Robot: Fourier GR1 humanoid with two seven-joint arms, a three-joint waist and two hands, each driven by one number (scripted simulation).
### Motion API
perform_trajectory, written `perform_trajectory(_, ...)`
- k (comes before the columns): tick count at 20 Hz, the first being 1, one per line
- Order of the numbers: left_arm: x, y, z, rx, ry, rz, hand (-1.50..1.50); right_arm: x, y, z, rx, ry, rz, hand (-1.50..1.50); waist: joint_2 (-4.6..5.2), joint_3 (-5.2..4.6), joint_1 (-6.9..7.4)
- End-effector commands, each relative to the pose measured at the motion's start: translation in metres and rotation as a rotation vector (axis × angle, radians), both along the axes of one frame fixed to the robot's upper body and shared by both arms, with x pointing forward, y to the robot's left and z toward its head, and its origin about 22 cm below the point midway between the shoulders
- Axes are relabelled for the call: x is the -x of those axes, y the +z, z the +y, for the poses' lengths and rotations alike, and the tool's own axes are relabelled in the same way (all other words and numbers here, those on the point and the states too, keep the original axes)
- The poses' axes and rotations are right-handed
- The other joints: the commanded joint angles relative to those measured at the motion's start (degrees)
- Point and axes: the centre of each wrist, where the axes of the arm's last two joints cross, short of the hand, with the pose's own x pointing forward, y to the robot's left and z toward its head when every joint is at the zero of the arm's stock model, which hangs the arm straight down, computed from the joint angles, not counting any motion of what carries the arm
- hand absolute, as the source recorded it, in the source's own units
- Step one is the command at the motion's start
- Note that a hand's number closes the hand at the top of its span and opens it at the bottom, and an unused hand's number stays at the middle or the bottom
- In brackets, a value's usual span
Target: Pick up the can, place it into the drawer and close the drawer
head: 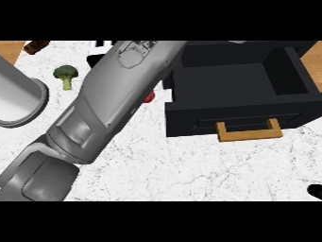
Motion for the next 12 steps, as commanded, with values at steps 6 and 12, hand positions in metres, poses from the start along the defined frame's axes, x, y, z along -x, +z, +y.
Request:
perform_trajectory(6, -0.006, -0.008, -0.004, -0.039, 0.073, -0.006, 1.5, -0.02, 0.004, -0.006, 0.019, 0.009, -0.004, -1.5, 0.46, 0.04, -0.73)
perform_trajectory(12, -0.005, -0.004, -0.01, -0.04, 0.175, -0.056, -1.5, -0.013, 0.005, 0.004, 0.02, 0.041, -0.003, -1.5, 0.65, 0.09, -2.66)
